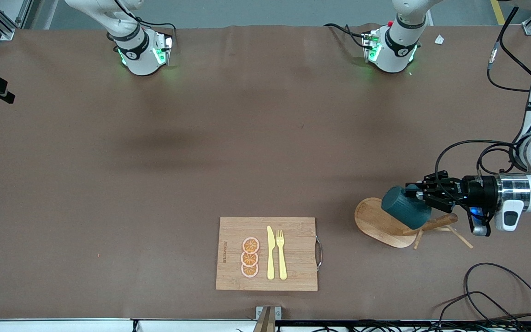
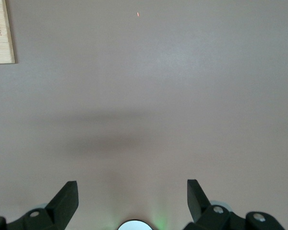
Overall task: Pass cup and hang on rack
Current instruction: 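Lift the mug with the left gripper and carry it to the rack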
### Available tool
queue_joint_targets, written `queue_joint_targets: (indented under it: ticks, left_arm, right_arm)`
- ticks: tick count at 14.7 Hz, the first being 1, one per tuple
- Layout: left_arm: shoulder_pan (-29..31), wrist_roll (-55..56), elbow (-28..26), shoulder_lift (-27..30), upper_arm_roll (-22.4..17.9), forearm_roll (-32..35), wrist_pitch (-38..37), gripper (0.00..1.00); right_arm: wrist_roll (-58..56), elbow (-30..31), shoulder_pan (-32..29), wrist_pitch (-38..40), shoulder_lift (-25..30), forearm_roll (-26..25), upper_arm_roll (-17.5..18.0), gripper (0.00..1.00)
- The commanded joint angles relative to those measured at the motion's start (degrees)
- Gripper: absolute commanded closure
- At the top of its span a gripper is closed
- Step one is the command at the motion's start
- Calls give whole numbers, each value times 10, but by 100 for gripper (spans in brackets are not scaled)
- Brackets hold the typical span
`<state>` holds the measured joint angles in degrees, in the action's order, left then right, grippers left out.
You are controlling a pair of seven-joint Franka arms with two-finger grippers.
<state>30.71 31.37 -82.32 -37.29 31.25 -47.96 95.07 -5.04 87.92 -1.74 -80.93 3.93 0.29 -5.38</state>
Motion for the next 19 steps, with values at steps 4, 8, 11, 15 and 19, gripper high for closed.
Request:
queue_joint_targets:
  ticks: [4, 8, 11, 15, 19]
  left_arm:
    - [22, -47, 2, -17, 4, -11, -2, 100]
    - [44, -93, 2, -37, 4, -11, -2, 100]
    - [46, -105, 2, -43, 4, -11, -2, 99]
    - [45, -108, 2, -44, 4, -9, -1, 86]
    - [45, -111, 3, -40, 4, -2, 2, 52]
  right_arm:
    - [-5, 17, 1, -3, 15, -10, 2, 0]
    - [-5, 17, 0, -2, 15, -10, 2, 0]
    - [-6, 17, 0, -2, 15, -10, 2, 0]
    - [-7, 17, 0, -1, 15, -10, 2, 0]
    - [-17, 17, 0, 1, 15, -11, 1, 0]
